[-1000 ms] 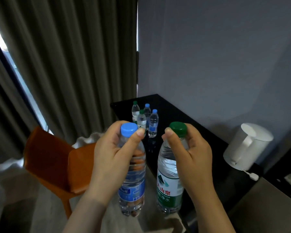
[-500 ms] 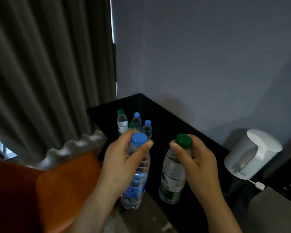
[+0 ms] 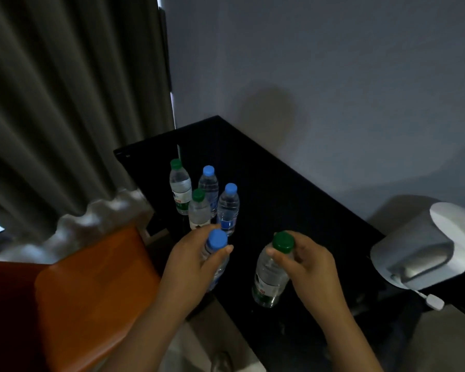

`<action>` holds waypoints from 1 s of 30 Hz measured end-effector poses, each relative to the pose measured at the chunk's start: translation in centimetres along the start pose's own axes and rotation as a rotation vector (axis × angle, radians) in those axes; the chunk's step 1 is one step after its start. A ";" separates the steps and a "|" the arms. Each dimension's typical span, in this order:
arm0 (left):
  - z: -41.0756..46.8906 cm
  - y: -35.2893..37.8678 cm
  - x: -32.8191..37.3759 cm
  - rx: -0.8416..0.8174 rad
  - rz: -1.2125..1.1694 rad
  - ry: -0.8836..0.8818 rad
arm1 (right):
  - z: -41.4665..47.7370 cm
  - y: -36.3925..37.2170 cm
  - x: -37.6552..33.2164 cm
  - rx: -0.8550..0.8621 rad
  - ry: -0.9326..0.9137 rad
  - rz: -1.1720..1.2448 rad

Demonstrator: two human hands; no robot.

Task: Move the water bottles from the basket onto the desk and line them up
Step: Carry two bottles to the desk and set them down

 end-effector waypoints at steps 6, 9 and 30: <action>4.6 2.8 -3.8 -0.050 0.050 -0.094 | 4.6 -0.2 3.9 -0.044 0.042 -0.028; 6.3 3.8 -5.5 -0.055 0.075 -0.108 | 6.1 -0.2 5.1 -0.055 0.036 -0.013; 9.9 4.6 -10.0 -0.042 0.100 -0.194 | 10.4 2.1 9.4 -0.086 0.037 0.050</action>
Point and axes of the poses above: each hand's wrist, its own z-axis towards the middle knuckle, its own y-axis out of the palm, x = y × z, the point moved 6 cm from there along z, towards the middle knuckle, and after that the axes turned 10 degrees about -z, right-handed, at the moved point
